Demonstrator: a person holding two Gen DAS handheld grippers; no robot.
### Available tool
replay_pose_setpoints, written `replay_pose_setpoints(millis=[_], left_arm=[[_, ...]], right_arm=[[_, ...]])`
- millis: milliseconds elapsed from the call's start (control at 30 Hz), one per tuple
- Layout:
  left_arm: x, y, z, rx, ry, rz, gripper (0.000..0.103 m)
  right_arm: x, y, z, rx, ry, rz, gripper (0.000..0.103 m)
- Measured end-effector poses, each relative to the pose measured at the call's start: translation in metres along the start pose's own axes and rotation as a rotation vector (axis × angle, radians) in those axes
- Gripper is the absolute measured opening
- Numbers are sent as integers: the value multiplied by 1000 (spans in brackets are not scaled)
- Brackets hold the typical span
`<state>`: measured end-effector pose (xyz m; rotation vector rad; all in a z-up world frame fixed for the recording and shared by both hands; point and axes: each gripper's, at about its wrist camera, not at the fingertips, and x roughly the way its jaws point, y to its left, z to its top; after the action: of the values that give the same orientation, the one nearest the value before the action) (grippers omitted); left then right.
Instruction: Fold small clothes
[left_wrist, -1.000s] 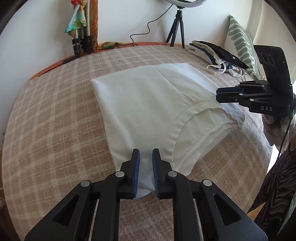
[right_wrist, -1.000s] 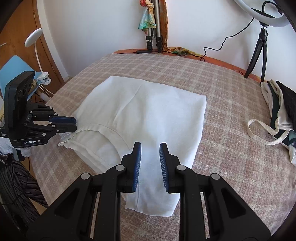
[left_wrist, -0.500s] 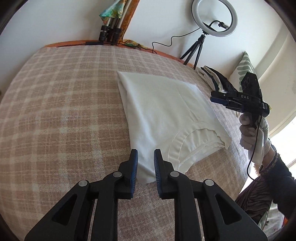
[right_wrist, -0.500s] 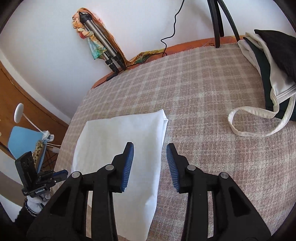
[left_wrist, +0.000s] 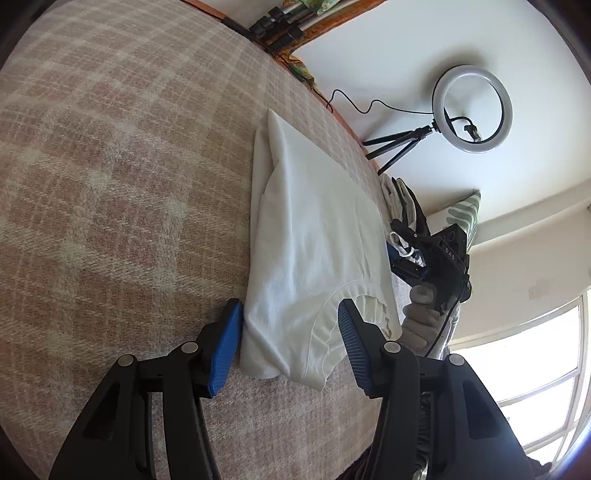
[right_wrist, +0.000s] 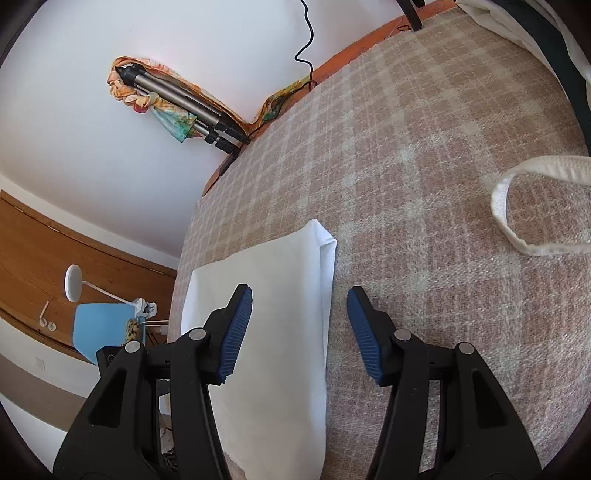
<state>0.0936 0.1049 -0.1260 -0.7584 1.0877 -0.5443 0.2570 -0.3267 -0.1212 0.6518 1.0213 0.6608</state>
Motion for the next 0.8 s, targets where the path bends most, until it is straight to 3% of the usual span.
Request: replay_pose_setpoints(millis=[100,233,267,333,367,400,500,800], left_arm=[[3,4,3,-51,-9,-45,49],[10,-5,7,-19,-2,-24,46],[11,-5,8,-17,0,-11,38],[17,-6,9,-20,4,14,22],[19,-5,9,-23,4,22,11],[19,-5,8,-21,4,27,10],[20,-14,8,28,-7,60,9],[11,-54,15,173,-76,63,8]], right_arm=[[6,1,1,4,5,23,56],[17,11,2,-19,23,23,56],[19,12,2,-22,23,23,56],[24,12,2,-2,40,31,45],[27,11,2,11,47,27,33],[31,11,1,19,52,22,23],[31,17,1,13,46,21,12],[14,67,4,-109,-25,-35,10]])
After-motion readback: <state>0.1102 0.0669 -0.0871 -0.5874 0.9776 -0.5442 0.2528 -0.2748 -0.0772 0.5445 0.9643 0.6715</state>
